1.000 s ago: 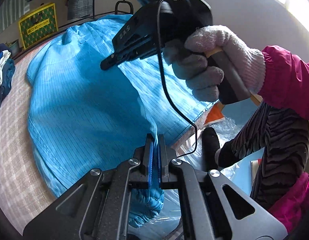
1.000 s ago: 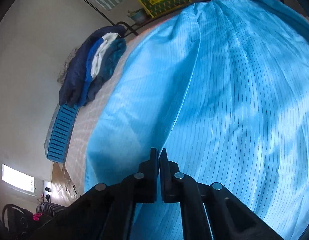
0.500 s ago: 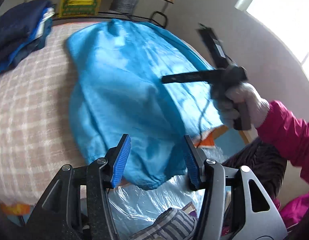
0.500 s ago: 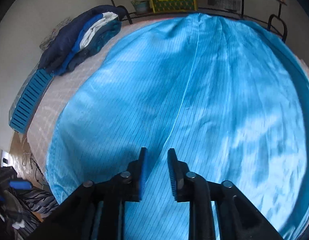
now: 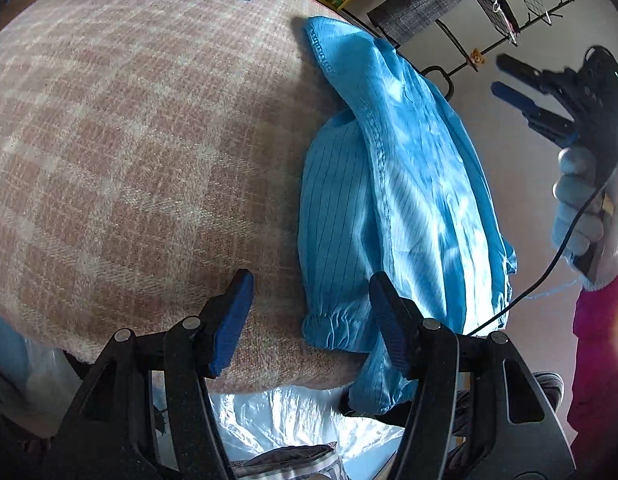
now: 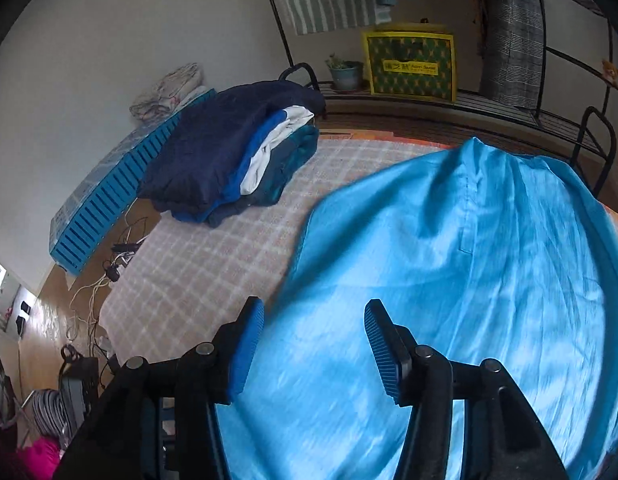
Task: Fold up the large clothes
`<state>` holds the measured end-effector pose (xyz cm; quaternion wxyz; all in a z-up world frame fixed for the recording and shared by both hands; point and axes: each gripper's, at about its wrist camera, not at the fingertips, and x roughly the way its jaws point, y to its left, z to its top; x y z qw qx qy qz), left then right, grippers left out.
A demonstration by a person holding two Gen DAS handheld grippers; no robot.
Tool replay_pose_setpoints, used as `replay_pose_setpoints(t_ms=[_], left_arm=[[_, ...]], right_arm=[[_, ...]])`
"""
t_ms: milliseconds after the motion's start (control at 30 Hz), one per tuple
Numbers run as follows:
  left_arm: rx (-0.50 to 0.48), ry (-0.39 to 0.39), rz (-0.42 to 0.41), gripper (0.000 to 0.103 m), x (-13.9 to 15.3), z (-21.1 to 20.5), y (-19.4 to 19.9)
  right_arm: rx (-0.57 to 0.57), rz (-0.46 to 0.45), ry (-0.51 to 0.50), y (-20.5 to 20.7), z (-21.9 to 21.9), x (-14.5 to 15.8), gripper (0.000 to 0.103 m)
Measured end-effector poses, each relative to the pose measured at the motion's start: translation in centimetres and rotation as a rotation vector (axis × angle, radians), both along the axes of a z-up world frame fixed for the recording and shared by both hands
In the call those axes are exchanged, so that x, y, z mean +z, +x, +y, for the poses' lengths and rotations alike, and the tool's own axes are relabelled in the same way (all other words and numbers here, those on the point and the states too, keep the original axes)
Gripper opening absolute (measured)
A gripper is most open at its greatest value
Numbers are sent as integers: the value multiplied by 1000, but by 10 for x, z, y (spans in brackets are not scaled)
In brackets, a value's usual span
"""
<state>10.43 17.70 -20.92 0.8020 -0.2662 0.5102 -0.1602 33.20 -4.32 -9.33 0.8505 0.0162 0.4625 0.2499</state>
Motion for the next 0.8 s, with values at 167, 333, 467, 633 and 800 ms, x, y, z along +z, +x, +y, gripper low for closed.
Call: replay_pose_setpoints(t_ms=[167, 333, 467, 633, 800], left_arm=[[13, -50, -5, 35, -6, -5, 3], [35, -95, 2, 13, -19, -7, 3], [33, -94, -5, 6, -19, -6, 6], [24, -85, -25, 3, -12, -5, 6], [9, -68, -45, 2, -9, -6, 1]], right_arm=[[-11, 63, -55, 53, 44, -26, 62], [-22, 111, -162, 102, 101, -65, 62], [-23, 118, -326, 133, 143, -100, 62], [-36, 111, -542, 162, 165, -137, 61], [-58, 132, -511, 170, 154, -137, 40]])
